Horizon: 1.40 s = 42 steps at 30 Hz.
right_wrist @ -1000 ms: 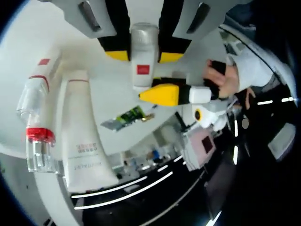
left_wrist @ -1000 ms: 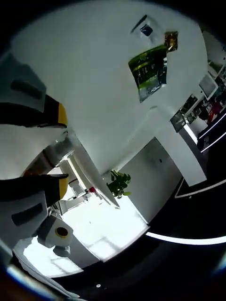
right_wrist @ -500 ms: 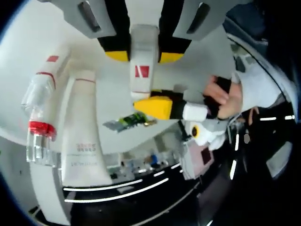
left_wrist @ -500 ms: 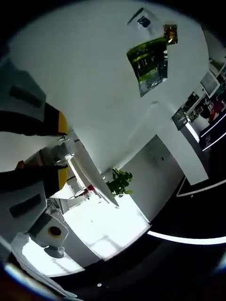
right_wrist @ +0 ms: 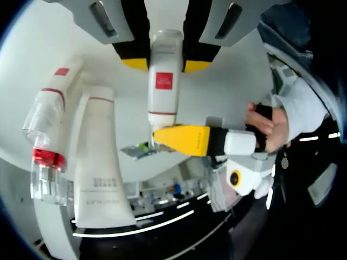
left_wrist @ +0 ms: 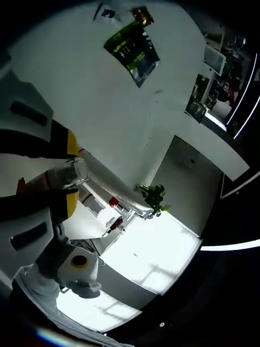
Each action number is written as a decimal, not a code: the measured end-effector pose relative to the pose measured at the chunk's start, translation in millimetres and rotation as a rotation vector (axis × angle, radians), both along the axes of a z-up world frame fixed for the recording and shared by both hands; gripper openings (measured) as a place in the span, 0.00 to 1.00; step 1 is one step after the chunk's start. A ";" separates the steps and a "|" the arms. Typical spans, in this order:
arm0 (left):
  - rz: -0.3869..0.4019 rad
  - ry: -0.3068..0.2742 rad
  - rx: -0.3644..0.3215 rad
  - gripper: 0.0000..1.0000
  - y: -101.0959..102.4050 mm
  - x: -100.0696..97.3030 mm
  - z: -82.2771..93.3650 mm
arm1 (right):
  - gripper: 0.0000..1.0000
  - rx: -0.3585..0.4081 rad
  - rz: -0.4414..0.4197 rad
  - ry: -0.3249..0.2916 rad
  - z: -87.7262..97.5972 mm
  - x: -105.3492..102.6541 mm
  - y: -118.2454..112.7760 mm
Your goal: Arrange the skincare products in the storage area until every visible bottle or jar stands upright without overlapping.
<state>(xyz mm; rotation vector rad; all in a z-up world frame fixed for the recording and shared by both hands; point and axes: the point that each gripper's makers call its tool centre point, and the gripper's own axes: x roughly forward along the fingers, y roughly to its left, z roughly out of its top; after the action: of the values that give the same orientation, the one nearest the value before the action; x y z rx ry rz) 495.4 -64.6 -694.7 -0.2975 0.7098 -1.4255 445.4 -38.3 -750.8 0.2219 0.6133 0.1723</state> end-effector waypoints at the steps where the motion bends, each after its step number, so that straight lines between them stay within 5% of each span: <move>1: -0.012 -0.016 0.000 0.16 -1.2 -0.3 0.2 | 0.13 -0.003 0.000 0.002 -1.0 0.0 -1.2; 16: -0.236 -0.303 -0.059 0.14 -19.1 -34.4 16.5 | 0.14 0.015 -0.034 0.027 -14.1 -6.1 -11.3; 20: -0.247 -0.339 -0.053 0.14 -22.6 -38.6 14.9 | 0.14 0.009 -0.039 0.030 -16.9 -8.0 -12.8; 24: -0.261 -0.405 -0.138 0.14 -27.8 -43.0 29.2 | 0.14 -0.001 -0.041 0.037 -19.1 -9.2 -15.8; 29: -0.262 -0.401 -0.120 0.14 -31.5 -40.1 26.5 | 0.16 0.001 -0.053 0.042 -22.1 -10.7 -18.8; 32: -0.307 -0.474 -0.103 0.14 -30.4 -43.0 22.1 | 0.16 0.006 -0.056 0.037 -21.7 -11.6 -19.4; 42: -0.358 -0.568 -0.137 0.14 -35.9 -55.9 24.9 | 0.13 -0.024 -0.077 0.018 -15.6 -10.5 -28.2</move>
<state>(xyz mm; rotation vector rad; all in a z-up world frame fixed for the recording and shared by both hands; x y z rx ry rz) 439.5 -100.5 -669.8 0.1423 0.2011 -1.7946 434.9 -66.4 -766.4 0.2237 0.6233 0.0891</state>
